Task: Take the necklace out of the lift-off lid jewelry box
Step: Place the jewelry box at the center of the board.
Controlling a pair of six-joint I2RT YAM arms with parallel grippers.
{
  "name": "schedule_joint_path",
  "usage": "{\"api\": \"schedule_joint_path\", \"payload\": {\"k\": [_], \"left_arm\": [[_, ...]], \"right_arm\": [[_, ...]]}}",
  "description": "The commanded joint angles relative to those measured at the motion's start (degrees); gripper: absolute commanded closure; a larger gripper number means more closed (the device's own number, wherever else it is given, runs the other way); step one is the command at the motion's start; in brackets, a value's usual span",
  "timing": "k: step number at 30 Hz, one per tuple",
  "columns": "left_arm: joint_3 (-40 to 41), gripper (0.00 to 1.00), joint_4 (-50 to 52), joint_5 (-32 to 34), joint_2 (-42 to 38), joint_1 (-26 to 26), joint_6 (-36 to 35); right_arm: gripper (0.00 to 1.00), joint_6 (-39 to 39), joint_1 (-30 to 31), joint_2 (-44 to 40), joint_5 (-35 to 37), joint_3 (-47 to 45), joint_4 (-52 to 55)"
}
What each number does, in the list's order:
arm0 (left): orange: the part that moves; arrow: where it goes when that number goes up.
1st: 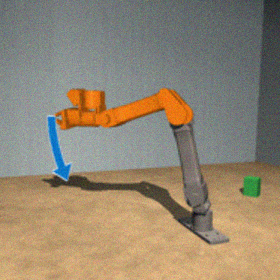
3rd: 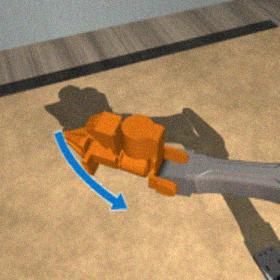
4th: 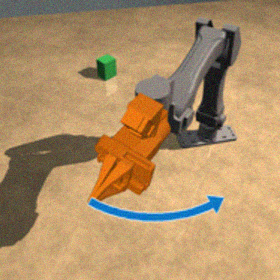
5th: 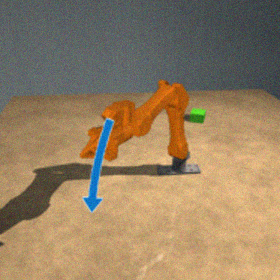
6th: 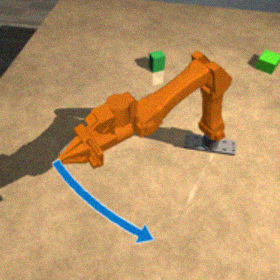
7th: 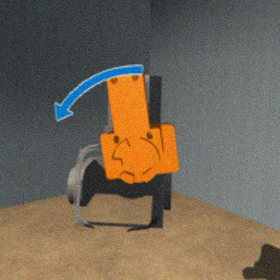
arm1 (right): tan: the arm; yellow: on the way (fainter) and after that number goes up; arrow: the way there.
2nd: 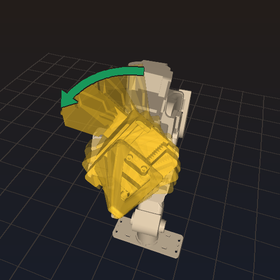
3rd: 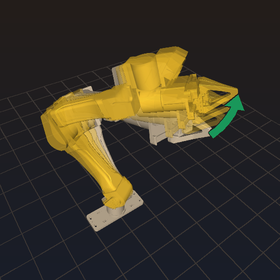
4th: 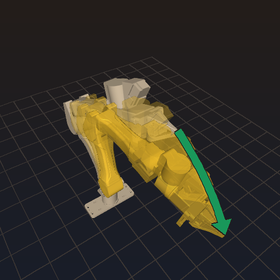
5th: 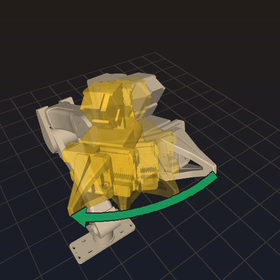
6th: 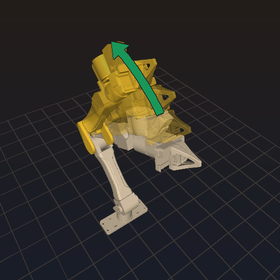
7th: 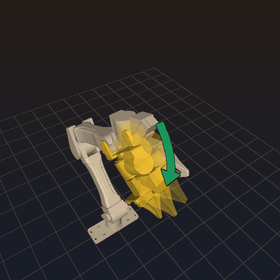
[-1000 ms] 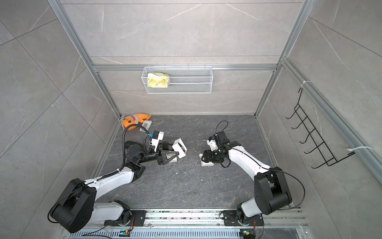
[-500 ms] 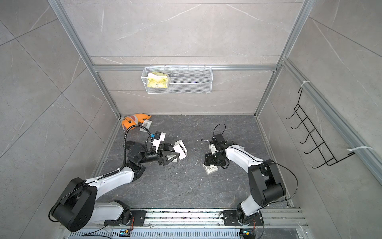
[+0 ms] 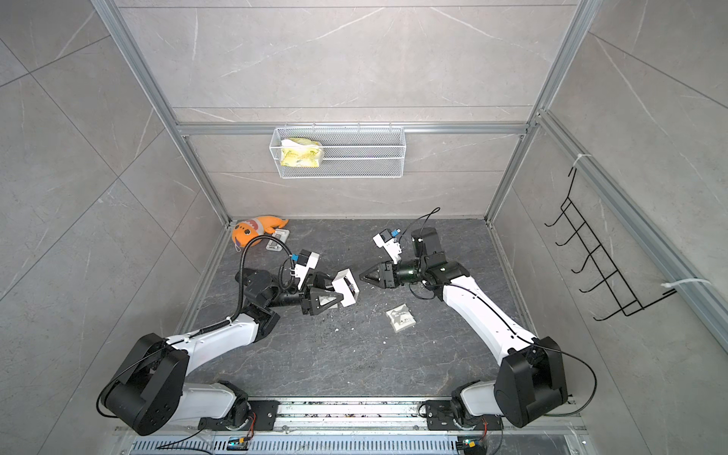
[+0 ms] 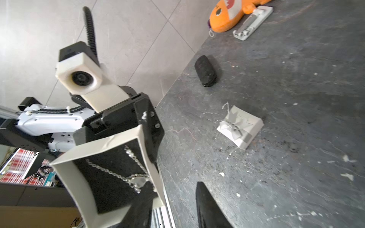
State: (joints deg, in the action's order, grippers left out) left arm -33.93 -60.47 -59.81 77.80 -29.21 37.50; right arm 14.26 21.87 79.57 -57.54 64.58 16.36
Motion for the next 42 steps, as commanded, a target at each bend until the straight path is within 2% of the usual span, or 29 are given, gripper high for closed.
{"api": "schedule_joint_path", "payload": {"k": [1,11,14,20,24,27,31,35,39,42], "left_arm": [[-2.71,0.32,-3.50,-3.41,0.18,0.10,0.37],[-3.51,0.32,-3.50,-5.21,0.23,0.11,0.30],[-3.42,0.32,-3.43,-5.14,0.20,0.11,0.30],[-3.33,0.29,-2.55,-4.83,-0.02,0.12,-0.03],[-3.25,0.20,0.12,-4.57,-0.43,0.08,-1.43],[-2.68,0.18,3.50,-3.86,-1.64,0.12,-3.64],[-2.12,0.17,17.99,0.55,-6.79,0.23,-12.65],[-2.07,0.16,35.05,9.68,-13.80,0.51,-22.91],[-1.84,0.16,43.06,18.48,-18.26,1.08,-26.82],[-0.87,0.16,44.67,23.54,-19.31,1.17,-27.13]], "right_arm": [[0.61,0.42,1.05,-1.86,-3.65,1.00,-1.17],[0.65,0.50,4.42,-0.44,-2.14,1.85,-1.92],[0.71,0.59,4.77,-0.47,-1.96,2.06,-1.95],[0.93,0.02,4.93,-0.81,-0.79,1.76,-0.61],[0.97,-0.73,4.91,-1.75,0.87,0.99,1.33],[1.00,-1.97,4.93,-2.97,3.81,0.52,4.89],[1.00,-3.71,5.15,-4.63,13.38,-0.54,12.71],[1.00,-5.08,8.07,-4.70,30.30,-1.91,21.98],[1.00,-2.26,11.05,-2.64,39.55,-5.37,23.95],[1.00,0.67,13.00,-0.08,44.82,-7.87,23.81]]}}
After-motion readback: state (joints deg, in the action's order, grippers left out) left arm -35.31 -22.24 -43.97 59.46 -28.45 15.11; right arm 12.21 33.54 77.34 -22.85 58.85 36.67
